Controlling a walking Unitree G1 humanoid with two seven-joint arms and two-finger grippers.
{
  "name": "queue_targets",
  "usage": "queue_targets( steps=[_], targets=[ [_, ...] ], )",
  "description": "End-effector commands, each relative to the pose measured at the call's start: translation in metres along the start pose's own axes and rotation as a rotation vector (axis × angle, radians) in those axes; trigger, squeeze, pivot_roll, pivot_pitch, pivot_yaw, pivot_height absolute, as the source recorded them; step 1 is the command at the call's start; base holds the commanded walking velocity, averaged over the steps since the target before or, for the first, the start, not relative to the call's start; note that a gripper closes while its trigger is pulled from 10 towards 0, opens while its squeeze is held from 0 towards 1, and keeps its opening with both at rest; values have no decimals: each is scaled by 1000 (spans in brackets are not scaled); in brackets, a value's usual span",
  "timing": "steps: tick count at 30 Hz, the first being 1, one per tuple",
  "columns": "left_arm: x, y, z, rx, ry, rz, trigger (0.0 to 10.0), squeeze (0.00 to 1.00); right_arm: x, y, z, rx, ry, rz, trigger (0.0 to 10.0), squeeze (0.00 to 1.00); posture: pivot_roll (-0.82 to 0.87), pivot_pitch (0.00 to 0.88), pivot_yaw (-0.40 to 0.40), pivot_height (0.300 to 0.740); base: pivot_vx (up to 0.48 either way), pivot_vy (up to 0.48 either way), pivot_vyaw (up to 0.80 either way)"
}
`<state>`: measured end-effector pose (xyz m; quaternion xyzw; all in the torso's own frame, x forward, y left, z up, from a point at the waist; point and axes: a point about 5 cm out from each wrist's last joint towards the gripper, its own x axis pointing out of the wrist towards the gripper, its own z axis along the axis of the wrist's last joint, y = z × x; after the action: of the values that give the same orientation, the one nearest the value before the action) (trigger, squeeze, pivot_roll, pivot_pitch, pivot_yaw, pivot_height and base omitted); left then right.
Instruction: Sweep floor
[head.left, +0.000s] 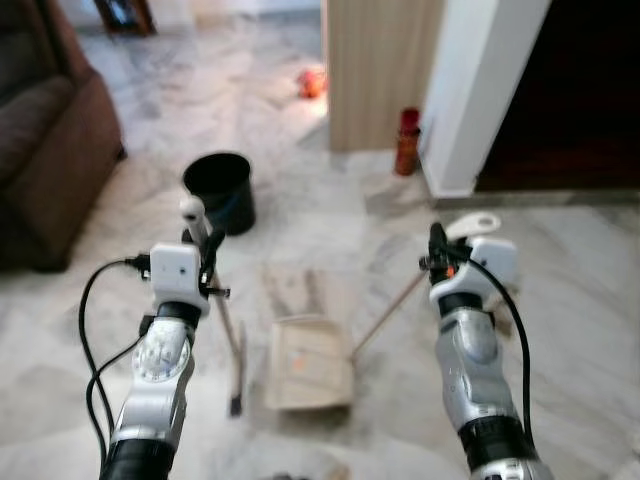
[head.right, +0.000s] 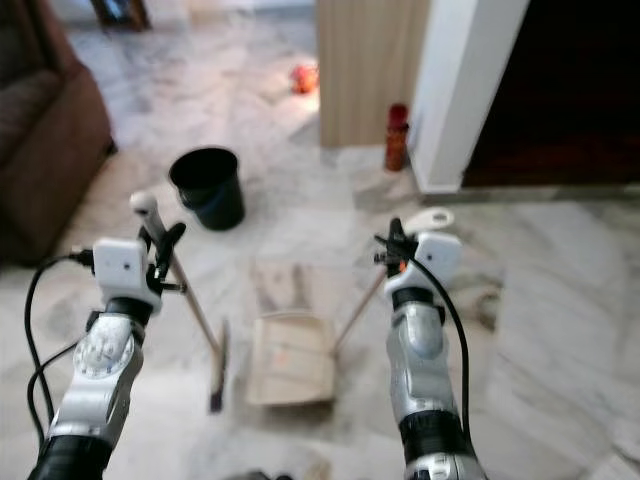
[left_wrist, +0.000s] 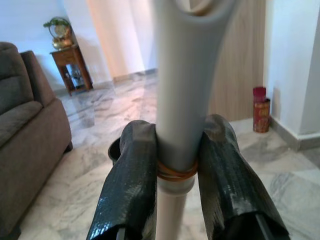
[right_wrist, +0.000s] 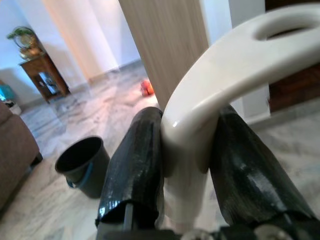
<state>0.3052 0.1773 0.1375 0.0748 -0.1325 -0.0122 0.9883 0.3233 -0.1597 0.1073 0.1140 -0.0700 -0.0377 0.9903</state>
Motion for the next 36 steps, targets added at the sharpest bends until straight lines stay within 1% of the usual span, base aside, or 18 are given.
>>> queue_targets(
  steps=[1, 13, 19, 25, 30, 36],
  targets=[
    [2, 0, 9, -2, -44, -5, 10000, 0, 5, 1, 12, -21, -49, 9, 10000, 0, 19, 69, 13, 740, 0, 341, 0],
    [1, -1, 9, -3, -44, -5, 10000, 0, 5, 3, 10, -14, -40, 17, 10000, 0, 21, 63, 12, 740, 0, 337, 0],
    [2, -1, 10, -5, -47, -2, 10000, 0, 6, 2, 9, -14, -32, 16, 10000, 0, 23, 75, 10, 740, 0, 326, 0],
    [2, -2, 10, 4, -46, -4, 10000, 0, 6, 3, 8, -11, -29, 19, 10000, 0, 25, 78, 8, 740, 0, 0, 0],
    [1, -7, 5, 16, -10, -29, 10000, 0, 7, 3, 8, -9, -26, 20, 10000, 0, 24, 84, 7, 740, 0, 0, 0],
    [2, -6, 6, 16, -11, -17, 10000, 0, 6, 2, 8, -12, -24, 17, 10000, 0, 24, 85, 6, 740, 0, 0, 0]
  ],
)
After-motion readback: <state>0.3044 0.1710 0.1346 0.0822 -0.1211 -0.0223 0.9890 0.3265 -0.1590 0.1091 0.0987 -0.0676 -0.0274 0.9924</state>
